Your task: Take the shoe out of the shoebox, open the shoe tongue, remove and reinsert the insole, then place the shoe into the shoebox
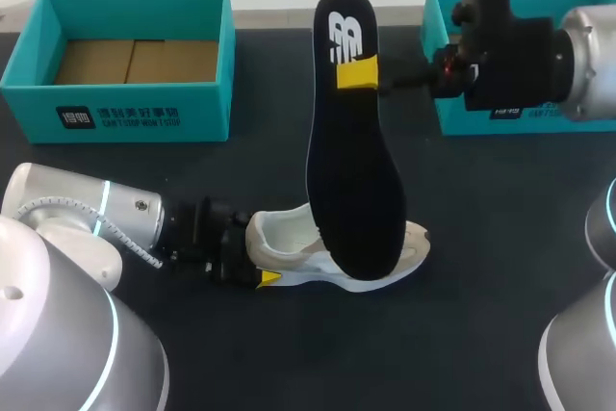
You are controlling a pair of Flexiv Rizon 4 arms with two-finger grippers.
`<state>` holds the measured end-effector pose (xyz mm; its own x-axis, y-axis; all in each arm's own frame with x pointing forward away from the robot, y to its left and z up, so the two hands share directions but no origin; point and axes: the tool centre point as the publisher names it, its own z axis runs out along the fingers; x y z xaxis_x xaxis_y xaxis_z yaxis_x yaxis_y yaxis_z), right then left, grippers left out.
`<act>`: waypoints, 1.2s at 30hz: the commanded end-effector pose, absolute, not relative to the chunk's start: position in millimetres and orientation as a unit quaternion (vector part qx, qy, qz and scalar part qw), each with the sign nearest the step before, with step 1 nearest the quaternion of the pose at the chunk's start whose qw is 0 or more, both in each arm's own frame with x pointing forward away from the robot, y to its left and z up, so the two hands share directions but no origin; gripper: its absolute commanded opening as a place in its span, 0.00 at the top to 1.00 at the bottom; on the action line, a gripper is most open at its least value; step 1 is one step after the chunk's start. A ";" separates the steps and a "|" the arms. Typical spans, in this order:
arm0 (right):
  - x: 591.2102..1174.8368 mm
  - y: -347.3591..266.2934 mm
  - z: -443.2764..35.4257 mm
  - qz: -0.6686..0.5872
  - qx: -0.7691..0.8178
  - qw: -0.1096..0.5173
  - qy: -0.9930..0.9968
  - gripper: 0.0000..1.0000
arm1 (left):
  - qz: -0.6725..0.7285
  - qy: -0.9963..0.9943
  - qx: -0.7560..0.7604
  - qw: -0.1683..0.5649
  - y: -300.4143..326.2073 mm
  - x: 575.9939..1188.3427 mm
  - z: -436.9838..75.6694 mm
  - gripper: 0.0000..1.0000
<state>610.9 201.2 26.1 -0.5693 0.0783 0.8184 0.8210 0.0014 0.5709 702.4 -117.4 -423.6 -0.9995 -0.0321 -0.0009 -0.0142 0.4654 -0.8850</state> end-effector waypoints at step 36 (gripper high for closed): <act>610.9 204.9 25.6 -0.613 -0.354 0.302 -0.639 1.00 | -0.452 0.891 -0.010 -0.029 -102.5 697.0 -400.0 0.00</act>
